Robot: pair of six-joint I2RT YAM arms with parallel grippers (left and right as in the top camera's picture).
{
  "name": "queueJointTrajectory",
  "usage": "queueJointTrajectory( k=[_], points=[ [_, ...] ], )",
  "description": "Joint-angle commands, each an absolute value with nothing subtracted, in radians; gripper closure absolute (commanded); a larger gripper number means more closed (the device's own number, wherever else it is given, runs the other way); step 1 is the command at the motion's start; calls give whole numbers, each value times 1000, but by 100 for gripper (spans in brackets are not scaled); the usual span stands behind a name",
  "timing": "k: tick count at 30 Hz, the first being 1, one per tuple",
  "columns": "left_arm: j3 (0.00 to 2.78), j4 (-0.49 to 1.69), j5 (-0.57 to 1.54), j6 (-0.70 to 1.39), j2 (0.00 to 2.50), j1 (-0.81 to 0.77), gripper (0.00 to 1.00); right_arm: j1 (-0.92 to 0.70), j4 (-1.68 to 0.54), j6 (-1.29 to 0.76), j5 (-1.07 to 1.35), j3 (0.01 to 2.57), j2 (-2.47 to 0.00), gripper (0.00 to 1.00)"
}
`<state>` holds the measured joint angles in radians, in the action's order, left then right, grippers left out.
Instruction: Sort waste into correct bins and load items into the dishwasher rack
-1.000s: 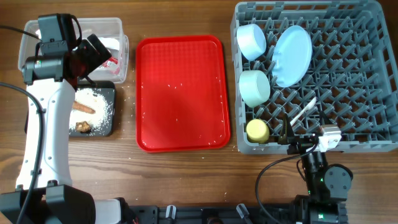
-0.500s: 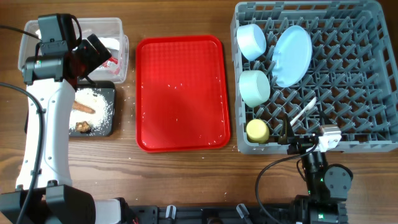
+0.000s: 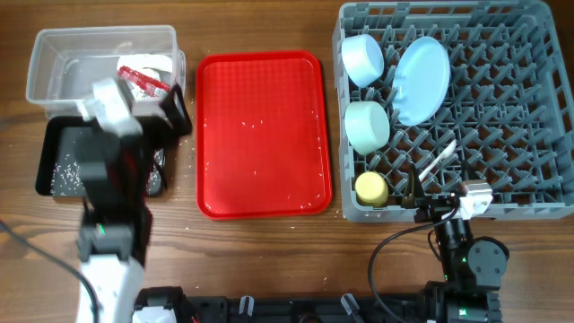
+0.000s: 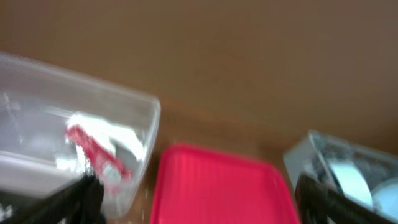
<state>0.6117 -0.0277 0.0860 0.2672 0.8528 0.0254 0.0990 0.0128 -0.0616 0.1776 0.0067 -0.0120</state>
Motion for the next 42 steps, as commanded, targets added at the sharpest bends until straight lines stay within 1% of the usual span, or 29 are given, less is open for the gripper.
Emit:
queueJointTrajectory(
  k=[1,4,8,11,16,20,42],
  points=[
    [358,-147,158,239,653,24,0,93,14,-52,165,5,-4,1],
    [195,-176,157,239,481,23,0,93,14,-52,165,5,-4,0],
    [81,-174,156,239,281,23,0,93,14,-52,165,5,-4,0],
    [39,-118,152,239,157,23,0,93,14,-53,165,5,-4,0],
    [7,-15,147,239,45,23,0,93,14,-52,165,5,-4,0],
    [7,64,141,239,2,23,0,93,14,-52,165,5,-4,0],
    [7,65,141,239,3,23,0,93,14,-53,165,5,-4,0]
  ],
)
